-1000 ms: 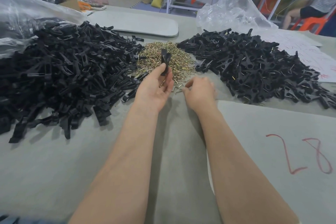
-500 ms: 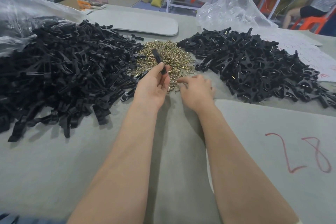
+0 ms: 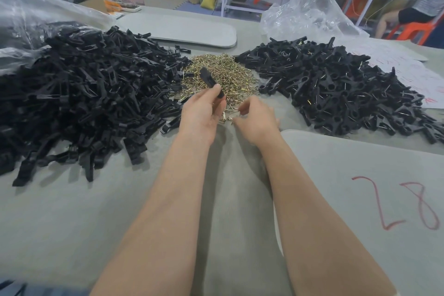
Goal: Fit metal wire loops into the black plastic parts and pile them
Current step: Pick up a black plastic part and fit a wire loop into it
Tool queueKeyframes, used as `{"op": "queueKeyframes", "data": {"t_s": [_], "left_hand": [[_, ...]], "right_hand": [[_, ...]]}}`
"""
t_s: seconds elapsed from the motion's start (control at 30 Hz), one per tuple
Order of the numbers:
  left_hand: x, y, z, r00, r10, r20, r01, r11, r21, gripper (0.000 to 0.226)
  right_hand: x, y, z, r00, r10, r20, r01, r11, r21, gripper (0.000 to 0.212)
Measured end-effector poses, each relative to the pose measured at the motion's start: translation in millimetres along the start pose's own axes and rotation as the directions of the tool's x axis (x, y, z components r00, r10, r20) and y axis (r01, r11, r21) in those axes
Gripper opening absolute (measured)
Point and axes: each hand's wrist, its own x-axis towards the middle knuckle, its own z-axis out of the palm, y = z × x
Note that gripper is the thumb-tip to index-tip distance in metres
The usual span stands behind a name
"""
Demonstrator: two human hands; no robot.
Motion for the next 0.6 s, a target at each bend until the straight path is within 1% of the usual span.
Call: {"op": "queueKeyframes", "data": {"t_s": [0.03, 0.07, 0.1, 0.13, 0.17, 0.2, 0.27, 0.3, 0.33, 0.37, 0.43, 0.5, 0.57, 0.6], "left_hand": [[0.5, -1.7, 0.2, 0.999, 0.053, -0.01, -0.052, 0.995, 0.084, 0.01], [1.2, -3.4, -0.2, 0.99, 0.136, -0.029, -0.126, 0.964, 0.236, 0.012], [1.8, -4.7, -0.9, 0.969, 0.245, -0.035, -0.206, 0.878, 0.432, 0.013], [1.7, -5.8, -2.0, 0.933, 0.36, -0.009, -0.281, 0.744, 0.607, 0.014], [1.0, -6.4, -3.1, 0.889, 0.455, 0.049, -0.345, 0.596, 0.725, 0.014], [0.3, -7.7, -3.7, 0.854, 0.506, 0.123, -0.392, 0.47, 0.791, 0.014], [0.7, -12.1, -4.0, 0.821, 0.512, 0.251, -0.446, 0.303, 0.842, 0.014], [0.6, -14.8, -3.5, 0.813, 0.496, 0.305, -0.462, 0.23, 0.857, 0.016], [0.3, -17.3, -2.7, 0.802, 0.48, 0.356, -0.477, 0.155, 0.865, 0.018], [0.0, -19.2, -2.3, 0.79, 0.467, 0.398, -0.492, 0.094, 0.866, 0.02], [0.0, -20.0, -2.4, 0.769, 0.455, 0.449, -0.516, 0.026, 0.856, 0.023], [-0.6, -20.2, -2.7, 0.753, 0.443, 0.486, -0.541, -0.002, 0.841, 0.023], [-1.0, -20.5, -2.6, 0.742, 0.433, 0.512, -0.561, -0.016, 0.827, 0.023], [-1.5, -20.6, -2.4, 0.739, 0.43, 0.518, -0.567, -0.019, 0.824, 0.023]], "right_hand": [[-0.5, 0.2, 0.7, 0.999, -0.034, -0.005, 0.034, 0.999, 0.037, 0.013], [-0.9, 0.7, 1.0, 0.998, -0.067, -0.019, 0.069, 0.994, 0.086, 0.012], [-0.8, 1.0, 0.3, 0.995, -0.088, -0.049, 0.094, 0.983, 0.156, 0.011], [-0.5, 1.2, -1.9, 0.992, -0.085, -0.094, 0.105, 0.965, 0.242, 0.012], [-0.1, 1.8, -5.6, 0.988, -0.055, -0.143, 0.102, 0.933, 0.345, 0.015], [0.3, 2.5, -10.9, 0.984, -0.008, -0.181, 0.093, 0.881, 0.464, 0.017], [1.6, 5.2, -23.4, 0.976, 0.075, -0.204, 0.082, 0.742, 0.666, 0.013], [1.8, 7.3, -29.3, 0.976, 0.086, -0.203, 0.086, 0.698, 0.711, 0.009], [1.4, 8.8, -34.6, 0.976, 0.08, -0.2, 0.092, 0.687, 0.72, 0.007], [1.0, 10.2, -38.6, 0.978, 0.063, -0.198, 0.097, 0.705, 0.702, 0.005], [0.4, 12.8, -42.6, 0.982, 0.027, -0.187, 0.093, 0.793, 0.602, 0.007], [-0.5, 14.1, -43.1, 0.986, 0.007, -0.168, 0.079, 0.86, 0.504, 0.01], [-1.1, 14.0, -42.9, 0.988, 0.0, -0.152, 0.072, 0.882, 0.466, 0.008], [-1.3, 13.8, -43.2, 0.989, 0.001, -0.147, 0.067, 0.887, 0.457, 0.01]]}}
